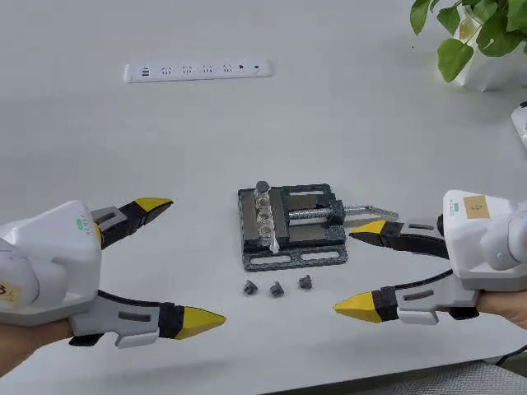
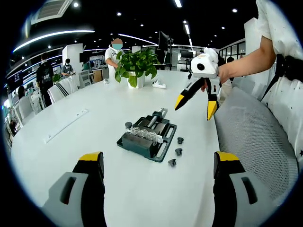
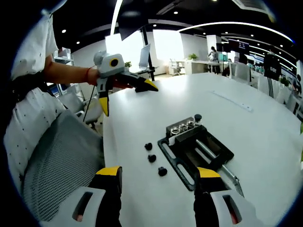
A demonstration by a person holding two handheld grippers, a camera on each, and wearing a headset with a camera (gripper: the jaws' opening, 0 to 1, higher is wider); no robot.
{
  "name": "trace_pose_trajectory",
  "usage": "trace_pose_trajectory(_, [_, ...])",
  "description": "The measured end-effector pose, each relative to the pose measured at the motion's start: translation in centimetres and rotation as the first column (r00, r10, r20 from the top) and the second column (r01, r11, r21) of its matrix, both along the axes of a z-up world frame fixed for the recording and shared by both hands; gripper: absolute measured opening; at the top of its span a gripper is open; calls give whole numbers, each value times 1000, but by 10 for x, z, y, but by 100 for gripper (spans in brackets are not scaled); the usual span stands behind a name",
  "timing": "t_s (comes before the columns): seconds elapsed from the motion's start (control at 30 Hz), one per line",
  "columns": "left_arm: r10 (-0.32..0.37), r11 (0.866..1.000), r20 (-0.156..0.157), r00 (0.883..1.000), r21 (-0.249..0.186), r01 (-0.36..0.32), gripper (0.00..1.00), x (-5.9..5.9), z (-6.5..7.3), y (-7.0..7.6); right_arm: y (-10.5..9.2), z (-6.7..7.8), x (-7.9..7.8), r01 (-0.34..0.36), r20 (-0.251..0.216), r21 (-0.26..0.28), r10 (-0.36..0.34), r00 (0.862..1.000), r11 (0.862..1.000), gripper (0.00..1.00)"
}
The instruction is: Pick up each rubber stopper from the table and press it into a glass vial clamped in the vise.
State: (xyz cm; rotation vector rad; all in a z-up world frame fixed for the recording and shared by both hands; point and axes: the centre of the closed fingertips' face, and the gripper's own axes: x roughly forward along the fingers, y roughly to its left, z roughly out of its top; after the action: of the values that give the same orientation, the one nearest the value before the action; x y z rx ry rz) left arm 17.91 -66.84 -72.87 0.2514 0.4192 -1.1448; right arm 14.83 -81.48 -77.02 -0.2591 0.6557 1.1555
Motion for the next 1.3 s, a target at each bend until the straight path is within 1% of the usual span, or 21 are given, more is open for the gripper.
trace_pose_trajectory(0.13, [2, 1000, -3, 1000, 2, -2, 96, -1, 0, -1, 2, -13, -2, -20, 0, -17, 20, 1000, 1000, 51])
trace_pose_trajectory(0.2, [0, 1000, -5, 1000, 2, 0, 96, -2, 1, -2, 3, -20, -1, -31, 3, -31, 31, 1000, 999, 44])
trace_pose_trajectory(0.3, [0, 1000, -8, 1000, 3, 0, 96, -3, 0, -3, 6, -26, 2, -35, 11, -33, 35, 999, 999, 36])
trace_pose_trajectory(0.4, [4, 1000, -10, 1000, 2, -4, 96, -3, 1, -3, 11, -32, 5, -46, 6, -25, 46, 999, 999, 30])
trace_pose_trajectory(0.5, [4, 1000, -11, 1000, 5, -4, 96, -3, 1, -3, 16, -40, 7, -64, 2, -35, 64, 998, 997, 28])
trace_pose_trajectory(0.57, [6, 1000, -13, 1000, 3, -6, 95, -3, 0, -3, 18, -43, 8, -73, 7, -39, 73, 997, 997, 25])
trace_pose_trajectory(0.63, [7, 1000, -15, 1000, 4, -7, 95, -3, 0, -3, 20, -47, 9, -82, -2, -39, 82, 997, 996, 24])
trace_pose_trajectory(0.7, [8, 1000, -15, 1000, 5, -8, 95, -3, 0, -3, 21, -51, 10, -98, -3, -50, 98, 995, 994, 23])
trace_pose_trajectory(0.9, [13, 1000, -16, 1000, 6, -13, 95, -1, 0, -3, 24, -56, 13, -126, 1, -60, 126, 992, 990, 18])
trace_pose_trajectory(0.97, [13, 1000, -17, 1000, 5, -13, 95, -1, 0, -3, 23, -59, 15, -124, -5, -61, 124, 992, 990, 17])
trace_pose_trajectory(1.3, [15, 1000, -22, 1000, 6, -15, 95, 0, -2, -3, 26, -62, 15, -145, -6, -61, 145, 989, 988, 13])
